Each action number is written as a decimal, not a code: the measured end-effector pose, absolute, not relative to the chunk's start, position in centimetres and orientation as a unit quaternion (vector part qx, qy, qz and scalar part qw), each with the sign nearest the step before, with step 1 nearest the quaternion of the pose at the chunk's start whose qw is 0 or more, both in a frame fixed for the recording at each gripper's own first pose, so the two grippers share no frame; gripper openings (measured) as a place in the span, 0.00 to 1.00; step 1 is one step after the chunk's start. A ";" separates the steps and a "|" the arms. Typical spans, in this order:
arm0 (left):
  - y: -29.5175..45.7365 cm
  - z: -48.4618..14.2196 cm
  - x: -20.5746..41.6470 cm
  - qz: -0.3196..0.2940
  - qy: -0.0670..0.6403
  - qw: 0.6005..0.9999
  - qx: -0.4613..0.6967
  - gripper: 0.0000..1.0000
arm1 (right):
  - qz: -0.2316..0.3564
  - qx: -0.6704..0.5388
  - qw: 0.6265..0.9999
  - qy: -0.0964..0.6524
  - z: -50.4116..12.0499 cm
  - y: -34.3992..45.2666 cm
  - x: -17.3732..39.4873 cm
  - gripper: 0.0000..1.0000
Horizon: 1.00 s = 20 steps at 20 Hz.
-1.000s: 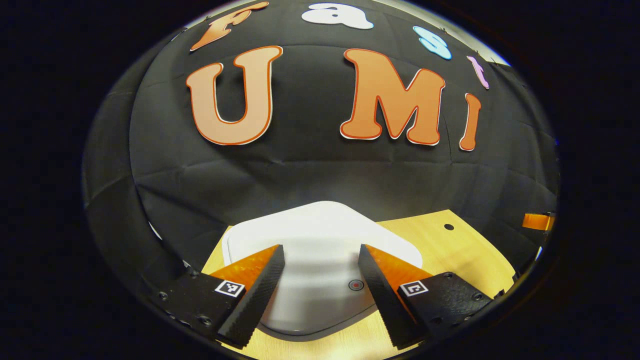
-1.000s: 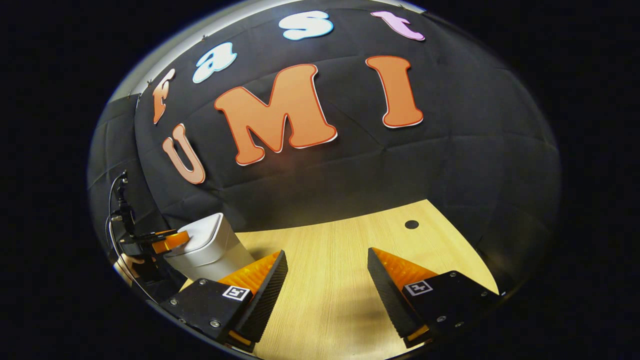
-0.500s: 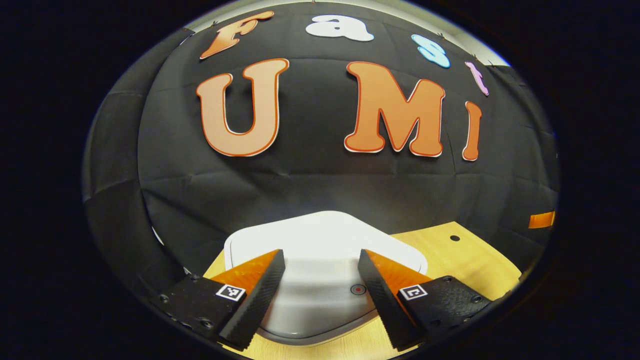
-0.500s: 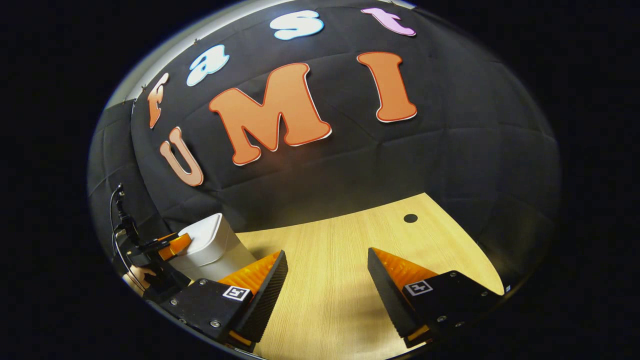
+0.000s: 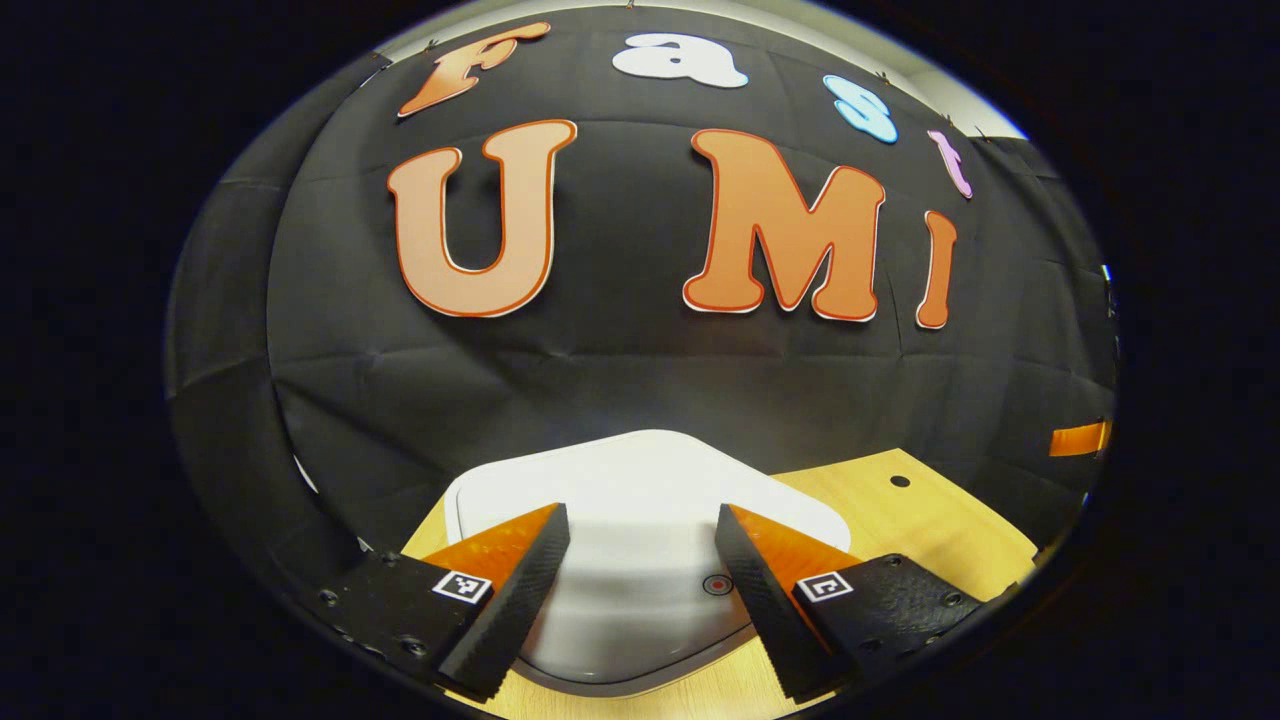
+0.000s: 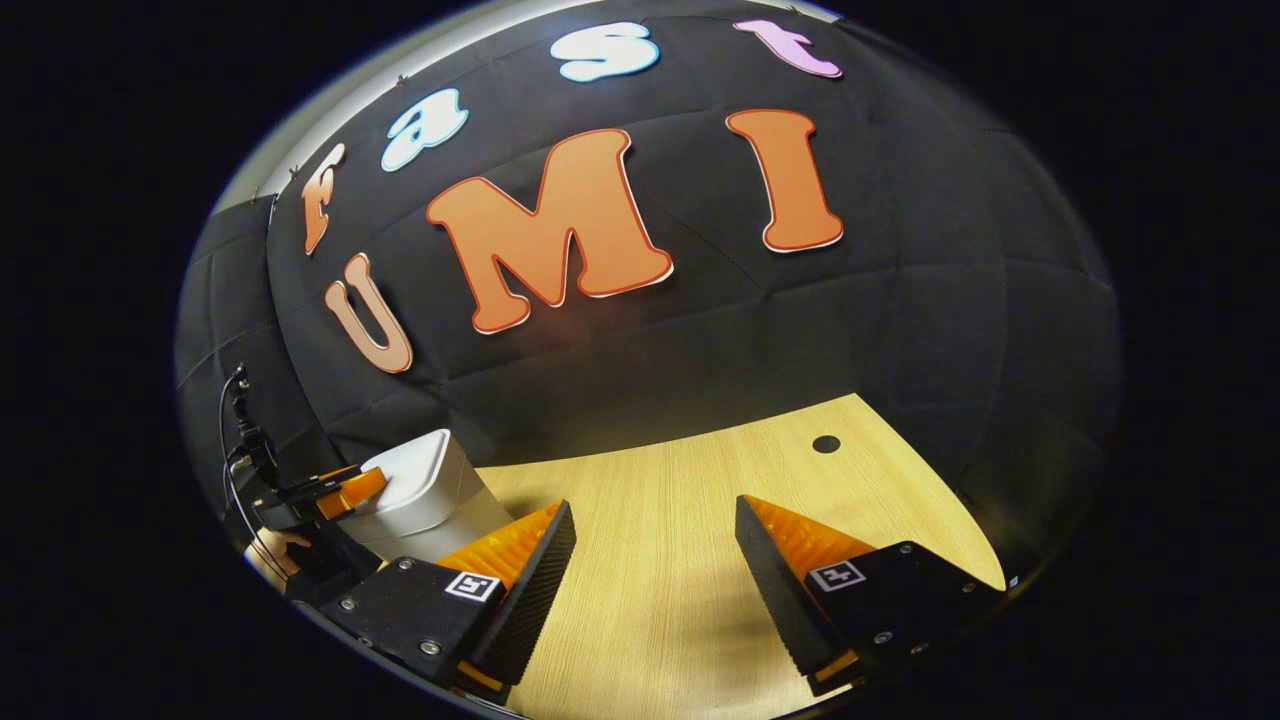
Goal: Press the lid of the desktop garbage bin to open it, pick up the crumpled paper on the desktop and throw it into the bin, then pick up the pop can on the desktop and drop it into the bin, and finally close the garbage bin lid.
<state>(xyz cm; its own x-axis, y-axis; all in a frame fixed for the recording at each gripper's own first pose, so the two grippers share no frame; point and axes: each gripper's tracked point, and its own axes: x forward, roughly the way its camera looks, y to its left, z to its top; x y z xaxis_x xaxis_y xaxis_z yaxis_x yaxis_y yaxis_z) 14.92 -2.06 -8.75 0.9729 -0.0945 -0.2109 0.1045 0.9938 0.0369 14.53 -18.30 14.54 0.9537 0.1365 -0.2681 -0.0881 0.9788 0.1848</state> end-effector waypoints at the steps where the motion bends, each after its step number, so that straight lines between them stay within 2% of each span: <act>1: -2.1 -8.7 14.9 -0.049 0.103 0.993 0.023 0.95 | 0.057 0.085 0.985 0.140 14.7 -18.3 14.5 0.96; 9: -3.8 -7.0 14.4 -0.051 0.120 0.991 -0.037 0.96 | 0.054 0.071 0.990 0.108 17.4 -18.3 14.9 0.96; 15: -6.7 -1.5 12.1 -0.055 0.062 0.996 0.014 0.96 | 0.053 0.052 0.994 0.085 19.0 -17.7 14.8 0.96; 20: -10.7 1.6 9.6 -0.084 0.025 0.996 0.028 0.95 | 0.045 0.023 0.996 0.073 19.0 -17.8 14.5 0.96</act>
